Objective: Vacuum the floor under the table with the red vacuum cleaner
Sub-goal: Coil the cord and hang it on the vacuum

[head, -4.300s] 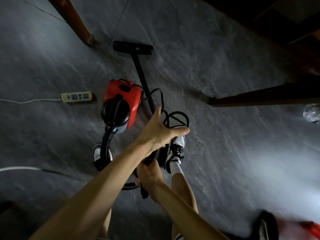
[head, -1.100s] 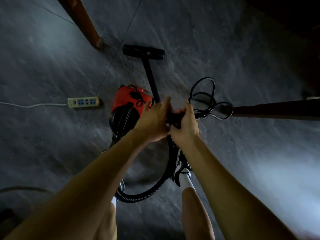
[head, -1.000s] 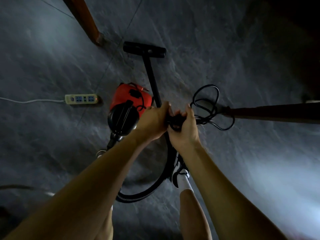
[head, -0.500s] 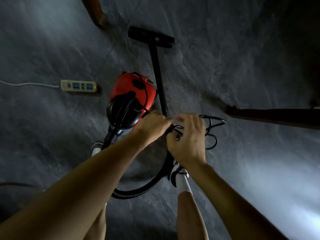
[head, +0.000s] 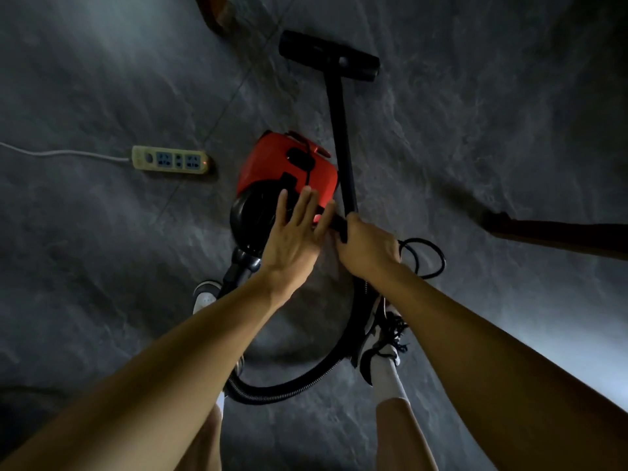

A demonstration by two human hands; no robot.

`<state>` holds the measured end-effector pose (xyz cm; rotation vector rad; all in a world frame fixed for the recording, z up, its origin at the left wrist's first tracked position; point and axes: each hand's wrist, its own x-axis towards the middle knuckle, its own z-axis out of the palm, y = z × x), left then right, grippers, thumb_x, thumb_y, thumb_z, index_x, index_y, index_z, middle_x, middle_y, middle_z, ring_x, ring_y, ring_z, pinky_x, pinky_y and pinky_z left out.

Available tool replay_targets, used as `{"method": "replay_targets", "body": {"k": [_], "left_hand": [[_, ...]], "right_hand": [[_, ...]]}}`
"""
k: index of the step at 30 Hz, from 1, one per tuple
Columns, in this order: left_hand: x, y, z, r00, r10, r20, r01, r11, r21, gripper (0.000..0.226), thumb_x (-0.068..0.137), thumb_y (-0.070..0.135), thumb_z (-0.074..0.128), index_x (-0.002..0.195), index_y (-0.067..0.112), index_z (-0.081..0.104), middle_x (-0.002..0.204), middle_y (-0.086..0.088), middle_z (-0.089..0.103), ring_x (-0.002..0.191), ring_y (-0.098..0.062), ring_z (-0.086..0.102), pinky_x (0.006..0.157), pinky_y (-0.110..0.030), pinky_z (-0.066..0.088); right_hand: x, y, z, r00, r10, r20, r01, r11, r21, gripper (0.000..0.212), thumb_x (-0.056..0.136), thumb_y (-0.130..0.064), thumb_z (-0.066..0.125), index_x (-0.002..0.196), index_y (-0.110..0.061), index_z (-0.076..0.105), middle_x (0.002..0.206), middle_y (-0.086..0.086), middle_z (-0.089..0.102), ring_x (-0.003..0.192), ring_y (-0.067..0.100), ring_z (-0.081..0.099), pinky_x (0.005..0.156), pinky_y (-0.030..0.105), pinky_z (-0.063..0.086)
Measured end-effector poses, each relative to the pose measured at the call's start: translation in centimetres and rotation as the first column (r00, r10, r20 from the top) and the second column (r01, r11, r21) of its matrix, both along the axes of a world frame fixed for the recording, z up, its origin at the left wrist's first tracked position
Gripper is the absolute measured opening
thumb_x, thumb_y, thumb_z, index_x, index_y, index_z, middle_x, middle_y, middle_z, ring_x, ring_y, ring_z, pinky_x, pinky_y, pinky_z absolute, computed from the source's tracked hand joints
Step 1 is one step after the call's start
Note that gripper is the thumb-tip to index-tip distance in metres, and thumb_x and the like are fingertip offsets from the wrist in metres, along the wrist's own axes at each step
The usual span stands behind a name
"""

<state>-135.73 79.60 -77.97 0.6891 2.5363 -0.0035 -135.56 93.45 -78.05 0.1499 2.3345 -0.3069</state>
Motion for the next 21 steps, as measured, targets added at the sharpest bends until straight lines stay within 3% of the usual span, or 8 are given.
{"method": "replay_targets", "body": {"k": [4, 8, 13, 15, 18, 19, 21], "left_hand": [[2.4, -2.6, -0.9, 0.999, -0.046, -0.028, 0.046, 0.999, -0.003, 0.07, 0.085, 0.015, 0.034, 0.148, 0.006, 0.004, 0.156, -0.02, 0.015, 0.146, -0.031, 0.009, 0.116, -0.053, 0.0], [4.7, -3.2, -1.7, 0.995, -0.074, 0.073, 0.076, 0.997, -0.022, 0.07, 0.093, 0.02, 0.039, 0.147, 0.002, -0.001, 0.157, -0.02, 0.002, 0.146, -0.03, -0.002, 0.116, -0.047, -0.008], [5.3, -1.7, -2.5, 0.983, 0.066, 0.168, -0.047, 0.992, -0.116, 0.072, 0.097, 0.029, 0.037, 0.145, -0.003, -0.006, 0.157, -0.02, -0.001, 0.146, -0.031, -0.002, 0.116, -0.043, -0.007], [5.0, -0.8, -2.2, 0.969, 0.128, 0.213, -0.109, 0.989, -0.1, 0.071, 0.095, 0.029, 0.04, 0.146, -0.004, 0.004, 0.156, -0.023, 0.008, 0.146, -0.034, 0.006, 0.118, -0.045, 0.003], [4.3, -0.2, -0.9, 0.98, 0.139, 0.14, -0.153, 0.984, 0.094, 0.056, 0.085, 0.03, 0.052, 0.132, 0.001, 0.043, 0.132, -0.021, 0.051, 0.125, -0.033, 0.045, 0.105, -0.043, 0.036], [4.1, -0.3, -0.7, 0.988, 0.132, 0.081, -0.143, 0.978, 0.154, 0.055, 0.081, 0.03, 0.055, 0.128, 0.003, 0.047, 0.126, -0.018, 0.056, 0.119, -0.032, 0.051, 0.1, -0.041, 0.041], [3.6, -0.9, -0.7, 0.989, 0.143, 0.031, -0.146, 0.974, 0.171, 0.067, 0.081, 0.031, 0.055, 0.138, 0.0, 0.037, 0.139, -0.021, 0.046, 0.13, -0.035, 0.043, 0.107, -0.045, 0.036]], "right_hand": [[0.5, 0.7, -1.8, 0.999, -0.026, -0.035, 0.029, 0.995, 0.093, 0.029, 0.096, -0.033, 0.047, 0.115, -0.01, 0.052, 0.094, 0.011, 0.067, 0.078, 0.027, 0.064, 0.068, 0.035, 0.054], [1.2, 1.0, -1.9, 0.999, -0.047, 0.014, 0.044, 0.989, 0.143, 0.033, 0.098, -0.031, 0.044, 0.121, -0.009, 0.049, 0.098, 0.012, 0.066, 0.085, 0.028, 0.064, 0.071, 0.033, 0.046], [1.9, 0.8, -2.6, 0.99, -0.06, 0.124, 0.046, 0.992, 0.116, 0.051, 0.1, -0.043, 0.038, 0.14, -0.011, 0.035, 0.118, 0.015, 0.063, 0.103, 0.031, 0.062, 0.081, 0.036, 0.047], [2.2, 1.3, -3.0, 0.982, -0.044, 0.182, 0.02, 0.991, 0.134, 0.058, 0.099, -0.048, 0.038, 0.144, -0.012, 0.031, 0.125, 0.016, 0.059, 0.108, 0.032, 0.059, 0.085, 0.038, 0.048], [2.4, 1.8, -3.3, 0.979, 0.027, 0.204, -0.066, 0.981, 0.185, 0.061, 0.098, -0.053, 0.037, 0.145, -0.013, 0.031, 0.128, 0.016, 0.058, 0.11, 0.031, 0.059, 0.086, 0.038, 0.049], [2.3, 1.6, -3.2, 0.983, 0.041, 0.176, -0.075, 0.98, 0.186, 0.058, 0.099, -0.051, 0.037, 0.142, -0.013, 0.034, 0.123, 0.015, 0.061, 0.106, 0.03, 0.061, 0.082, 0.037, 0.049], [2.1, 0.7, -2.9, 0.996, 0.02, 0.083, -0.032, 0.99, 0.137, 0.047, 0.1, -0.047, 0.036, 0.134, -0.014, 0.04, 0.108, 0.013, 0.067, 0.093, 0.029, 0.064, 0.074, 0.035, 0.049]]}}
